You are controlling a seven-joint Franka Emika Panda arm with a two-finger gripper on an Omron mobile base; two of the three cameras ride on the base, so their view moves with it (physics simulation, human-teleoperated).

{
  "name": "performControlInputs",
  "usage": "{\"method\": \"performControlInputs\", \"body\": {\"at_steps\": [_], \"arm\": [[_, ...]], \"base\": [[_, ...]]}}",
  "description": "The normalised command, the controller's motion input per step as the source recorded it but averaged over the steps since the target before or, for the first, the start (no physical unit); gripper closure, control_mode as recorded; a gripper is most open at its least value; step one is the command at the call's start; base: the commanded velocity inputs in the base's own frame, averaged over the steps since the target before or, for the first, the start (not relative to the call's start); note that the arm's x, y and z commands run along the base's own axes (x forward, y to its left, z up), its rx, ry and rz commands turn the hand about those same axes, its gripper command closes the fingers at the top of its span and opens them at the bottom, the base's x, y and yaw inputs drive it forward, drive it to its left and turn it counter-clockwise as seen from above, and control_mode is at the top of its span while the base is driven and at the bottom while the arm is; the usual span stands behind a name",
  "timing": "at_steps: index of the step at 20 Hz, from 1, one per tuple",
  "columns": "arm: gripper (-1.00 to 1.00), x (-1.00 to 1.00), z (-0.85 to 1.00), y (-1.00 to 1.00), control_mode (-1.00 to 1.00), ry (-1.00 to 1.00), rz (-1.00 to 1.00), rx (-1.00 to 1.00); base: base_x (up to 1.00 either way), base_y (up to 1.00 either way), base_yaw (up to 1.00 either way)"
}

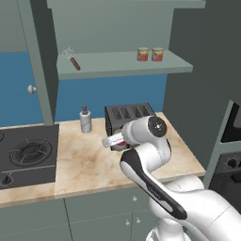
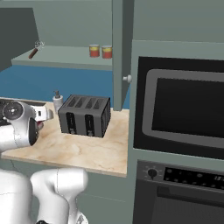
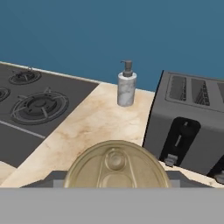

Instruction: Pick the cans from the counter and place them in their designated side in the cabinet.

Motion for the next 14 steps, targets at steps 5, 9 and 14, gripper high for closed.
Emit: {"method": "performControlInputs", "body": {"at_steps": [5,9,14], "arm": [[1.0,-0.36,0.38,-0.16,-1.0,0.0,0.0,0.0],[1.0,-0.39,0.38,-0.18,-1.0,0.0,0.0,0.0],[1.0,-0.4,0.37,-0.18,-1.0,0.0,0.0,0.0]], "base": [[0.0,0.0,0.0],[0.0,0.0,0.0],[0.0,0.0,0.0]]}}
